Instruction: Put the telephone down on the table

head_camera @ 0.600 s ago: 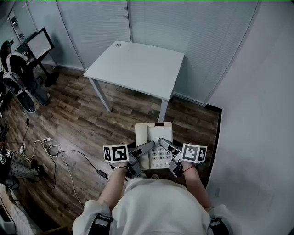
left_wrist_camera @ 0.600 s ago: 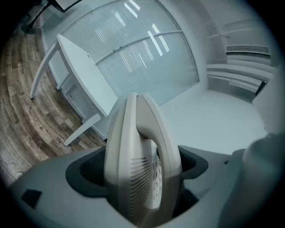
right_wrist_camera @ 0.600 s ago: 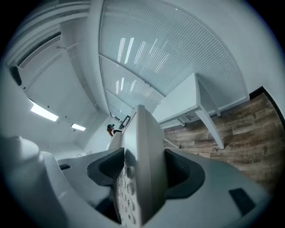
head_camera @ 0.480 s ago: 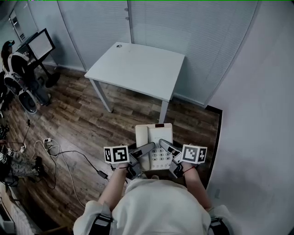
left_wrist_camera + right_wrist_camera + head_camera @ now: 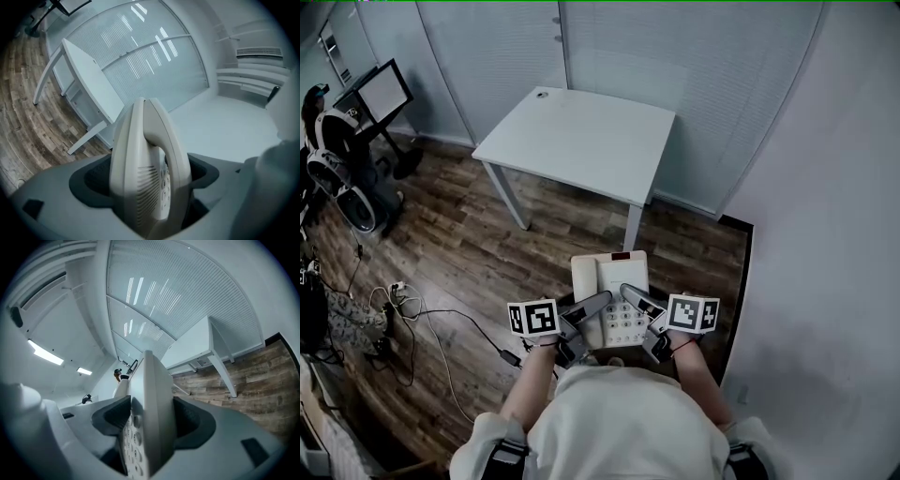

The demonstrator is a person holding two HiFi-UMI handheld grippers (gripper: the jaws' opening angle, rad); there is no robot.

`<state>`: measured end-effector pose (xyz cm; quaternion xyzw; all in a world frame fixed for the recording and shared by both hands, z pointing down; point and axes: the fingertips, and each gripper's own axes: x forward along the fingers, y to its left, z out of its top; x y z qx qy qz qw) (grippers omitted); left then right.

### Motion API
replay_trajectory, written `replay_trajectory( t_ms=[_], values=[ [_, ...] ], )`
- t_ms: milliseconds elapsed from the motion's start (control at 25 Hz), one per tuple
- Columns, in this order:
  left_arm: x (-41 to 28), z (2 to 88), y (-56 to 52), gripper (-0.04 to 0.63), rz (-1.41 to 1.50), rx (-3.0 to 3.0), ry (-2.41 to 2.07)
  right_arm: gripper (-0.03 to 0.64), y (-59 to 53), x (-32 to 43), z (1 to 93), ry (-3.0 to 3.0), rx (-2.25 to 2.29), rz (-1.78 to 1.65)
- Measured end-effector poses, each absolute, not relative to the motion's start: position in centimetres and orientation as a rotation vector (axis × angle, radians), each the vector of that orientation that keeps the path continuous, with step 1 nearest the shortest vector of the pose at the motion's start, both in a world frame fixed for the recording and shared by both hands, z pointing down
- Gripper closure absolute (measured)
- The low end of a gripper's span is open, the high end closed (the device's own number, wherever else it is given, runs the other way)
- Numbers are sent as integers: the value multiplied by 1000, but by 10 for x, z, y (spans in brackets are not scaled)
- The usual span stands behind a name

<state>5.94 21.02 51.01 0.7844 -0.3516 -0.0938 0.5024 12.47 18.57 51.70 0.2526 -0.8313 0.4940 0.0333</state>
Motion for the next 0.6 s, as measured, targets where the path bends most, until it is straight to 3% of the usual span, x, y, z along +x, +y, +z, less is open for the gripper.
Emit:
replay_trajectory(
  t_ms=[600],
  values=[
    [61,502,214,164,-264,1894,-887,325,188,125,509,-2568,731,1486]
  ],
)
